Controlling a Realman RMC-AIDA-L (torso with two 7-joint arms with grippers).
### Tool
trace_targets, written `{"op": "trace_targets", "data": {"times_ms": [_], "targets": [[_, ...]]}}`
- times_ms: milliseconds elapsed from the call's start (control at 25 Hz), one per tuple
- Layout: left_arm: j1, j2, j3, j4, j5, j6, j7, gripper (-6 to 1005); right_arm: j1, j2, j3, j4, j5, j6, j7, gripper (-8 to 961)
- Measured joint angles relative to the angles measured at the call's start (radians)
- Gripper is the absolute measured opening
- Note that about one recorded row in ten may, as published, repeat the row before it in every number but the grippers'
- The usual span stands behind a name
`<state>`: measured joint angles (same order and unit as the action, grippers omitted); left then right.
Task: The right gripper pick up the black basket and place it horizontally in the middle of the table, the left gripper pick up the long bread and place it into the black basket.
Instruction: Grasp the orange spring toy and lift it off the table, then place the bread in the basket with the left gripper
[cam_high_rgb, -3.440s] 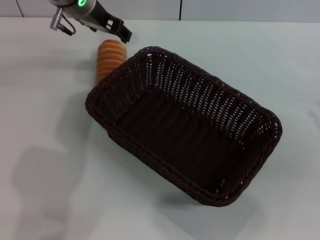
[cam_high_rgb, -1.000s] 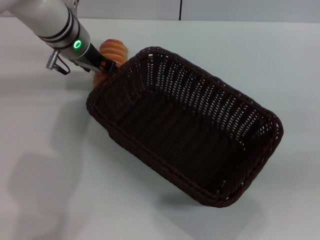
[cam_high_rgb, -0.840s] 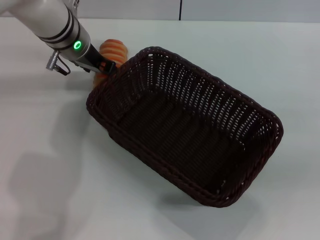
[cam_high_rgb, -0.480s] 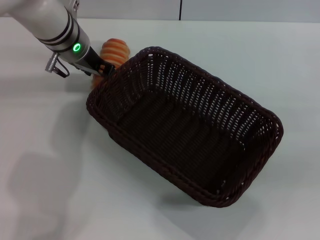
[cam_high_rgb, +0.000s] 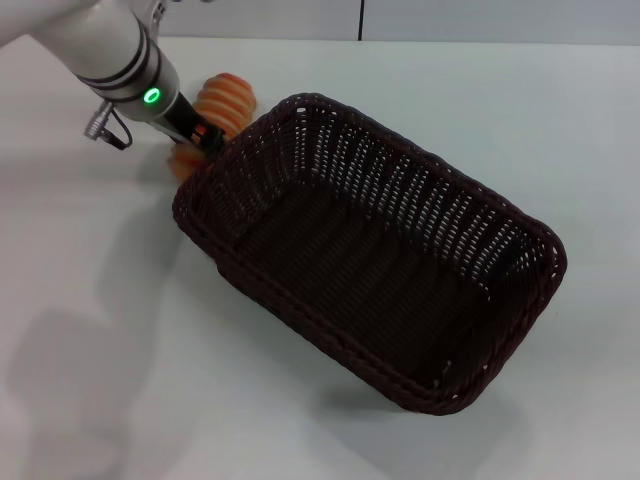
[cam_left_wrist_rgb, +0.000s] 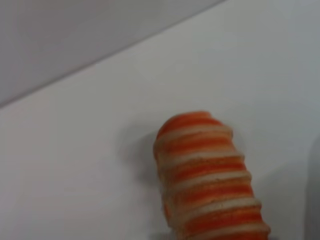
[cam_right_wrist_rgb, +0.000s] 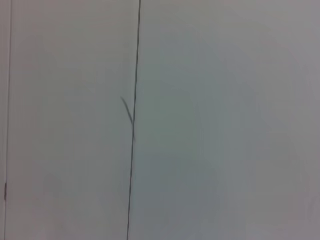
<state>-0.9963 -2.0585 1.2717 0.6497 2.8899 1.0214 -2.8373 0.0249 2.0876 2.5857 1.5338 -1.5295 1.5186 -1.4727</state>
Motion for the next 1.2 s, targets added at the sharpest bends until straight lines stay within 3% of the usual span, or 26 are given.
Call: {"op": "trace_targets", "data": {"times_ms": [120, 160, 240, 280, 400, 440, 480, 600, 640, 680, 720, 760, 840, 880, 1000, 1160, 1200], "targets": [[0.000, 0.000, 0.000, 0.000, 0.000, 0.000, 0.000, 527, 0.000, 0.000, -0.001, 0.002, 0.000, 0.000, 0.000, 335], [0.029, -0.002, 0.001, 0.065, 0.000, 0.009, 0.009, 517, 0.000, -0.001, -0.001, 0.002, 0.000, 0.000, 0.000, 335], [0.029, -0.002, 0.001, 0.065, 0.000, 0.009, 0.009, 504, 0.000, -0.001, -0.001, 0.002, 0.000, 0.000, 0.000, 334], [0.071, -0.004, 0.002, 0.174, -0.002, 0.031, 0.014, 498, 0.000, -0.001, -0.001, 0.002, 0.000, 0.000, -0.001, 334], [0.071, -0.004, 0.002, 0.174, -0.002, 0.031, 0.014, 479, -0.001, -0.001, -0.001, 0.011, -0.002, 0.000, -0.001, 334], [0.165, -0.008, 0.003, 0.446, -0.026, 0.101, 0.017, 473, -0.001, -0.001, -0.001, 0.016, -0.004, -0.001, -0.001, 334], [0.187, -0.008, 0.003, 0.508, -0.036, 0.121, 0.015, 464, -0.001, -0.001, -0.001, 0.020, -0.006, -0.002, -0.001, 334], [0.187, -0.008, 0.003, 0.508, -0.036, 0.121, 0.015, 439, -0.001, -0.002, -0.001, 0.025, -0.006, -0.007, -0.001, 334], [0.216, -0.007, 0.000, 0.605, -0.056, 0.154, 0.013, 430, -0.001, -0.002, -0.001, 0.026, -0.006, -0.008, -0.001, 334], [0.216, -0.007, 0.000, 0.605, -0.056, 0.154, 0.013, 399, 0.001, -0.003, -0.001, 0.027, -0.007, -0.009, -0.001, 335], [0.278, -0.007, 0.003, 0.766, -0.094, 0.231, 0.012, 367, 0.003, -0.003, -0.001, 0.028, -0.007, -0.010, -0.001, 335], [0.308, -0.008, 0.015, 0.836, -0.115, 0.265, 0.009, 357, 0.006, -0.003, -0.001, 0.029, -0.007, -0.010, -0.001, 335], [0.308, -0.008, 0.015, 0.836, -0.115, 0.265, 0.009, 337, 0.013, -0.003, -0.001, 0.030, -0.007, -0.014, -0.001, 335], [0.393, -0.010, 0.058, 0.995, -0.189, 0.335, -0.002, 327, 0.014, -0.003, -0.001, 0.030, -0.007, -0.017, -0.001, 335], [0.449, -0.010, 0.087, 1.061, -0.240, 0.363, -0.010, 306, 0.016, -0.003, -0.003, 0.031, -0.008, -0.024, -0.001, 335], [0.634, -0.009, 0.199, 1.214, -0.356, 0.403, -0.039, 281, 0.018, -0.002, -0.009, 0.045, -0.010, -0.037, 0.005, 334], [0.634, -0.009, 0.199, 1.214, -0.356, 0.403, -0.039, 277, 0.018, -0.002, -0.009, 0.045, -0.010, -0.037, 0.005, 334]]}}
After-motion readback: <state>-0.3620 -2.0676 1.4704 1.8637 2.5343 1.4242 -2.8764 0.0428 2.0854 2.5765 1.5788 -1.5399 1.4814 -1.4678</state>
